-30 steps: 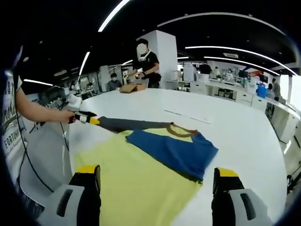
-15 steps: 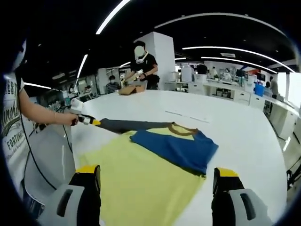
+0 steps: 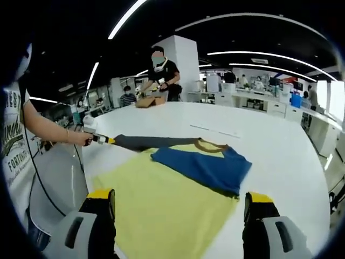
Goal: Fold the garment on the visible template until the final outline fits inside the template.
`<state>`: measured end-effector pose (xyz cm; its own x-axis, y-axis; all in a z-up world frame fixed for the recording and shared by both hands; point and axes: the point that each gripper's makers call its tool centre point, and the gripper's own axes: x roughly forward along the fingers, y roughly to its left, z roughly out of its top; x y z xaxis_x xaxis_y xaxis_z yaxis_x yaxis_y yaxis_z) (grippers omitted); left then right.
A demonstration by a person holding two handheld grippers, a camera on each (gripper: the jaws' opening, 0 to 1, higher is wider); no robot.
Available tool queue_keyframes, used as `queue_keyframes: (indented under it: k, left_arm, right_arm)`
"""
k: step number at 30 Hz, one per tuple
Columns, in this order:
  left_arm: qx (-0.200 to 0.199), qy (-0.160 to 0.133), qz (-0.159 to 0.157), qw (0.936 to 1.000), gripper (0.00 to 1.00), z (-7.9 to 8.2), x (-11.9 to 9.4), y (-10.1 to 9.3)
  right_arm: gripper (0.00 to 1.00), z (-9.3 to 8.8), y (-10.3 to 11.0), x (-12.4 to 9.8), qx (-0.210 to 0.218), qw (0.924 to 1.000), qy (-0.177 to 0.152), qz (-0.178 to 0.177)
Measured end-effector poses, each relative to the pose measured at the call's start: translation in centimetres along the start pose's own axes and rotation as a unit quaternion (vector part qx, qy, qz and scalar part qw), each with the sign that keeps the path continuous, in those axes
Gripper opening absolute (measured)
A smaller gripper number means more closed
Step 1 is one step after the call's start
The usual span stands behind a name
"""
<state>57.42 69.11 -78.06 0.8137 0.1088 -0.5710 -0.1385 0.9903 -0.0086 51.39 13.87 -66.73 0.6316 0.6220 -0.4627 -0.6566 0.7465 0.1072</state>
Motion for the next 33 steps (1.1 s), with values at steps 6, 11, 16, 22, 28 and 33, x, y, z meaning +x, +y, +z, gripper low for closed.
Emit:
queue_keyframes:
  k: [6,11,16,22,28,33]
  left_arm:
    - [-0.006,0.002,0.007,1.0000,0.26,-0.4,-0.7,-0.6]
    - [-0.039,-0.004,0.031,0.9987,0.22,-0.5,-1.3,-0.5]
    - [-0.046,-0.005,0.041,0.9981,0.14,-0.7,-2.0,-0.6]
    - [-0.067,0.004,0.050,0.9965,0.08,-0.7,-2.4,-0.7]
    - [-0.084,0.020,0.031,0.9957,0.00,-0.5,-1.9,-0.6]
    - [-0.086,0.018,0.019,0.9960,0.00,-0.2,-2.2,-1.0]
  right_arm:
    - [0.99,0.1,0.0,0.1,0.001,1.0000,-0.002,-0.004]
    - [0.99,-0.1,0.3,0.2,0.000,1.0000,0.001,-0.007]
    - [0.99,-0.3,0.6,0.2,-0.001,1.0000,0.003,-0.007]
    - [0.99,-0.5,0.5,0.1,-0.002,1.0000,0.004,-0.009]
    - [0.99,-0.7,0.8,0.2,-0.005,0.9999,0.006,-0.009]
    - [0.99,-0.5,0.7,0.1,-0.004,0.9999,0.001,-0.011]
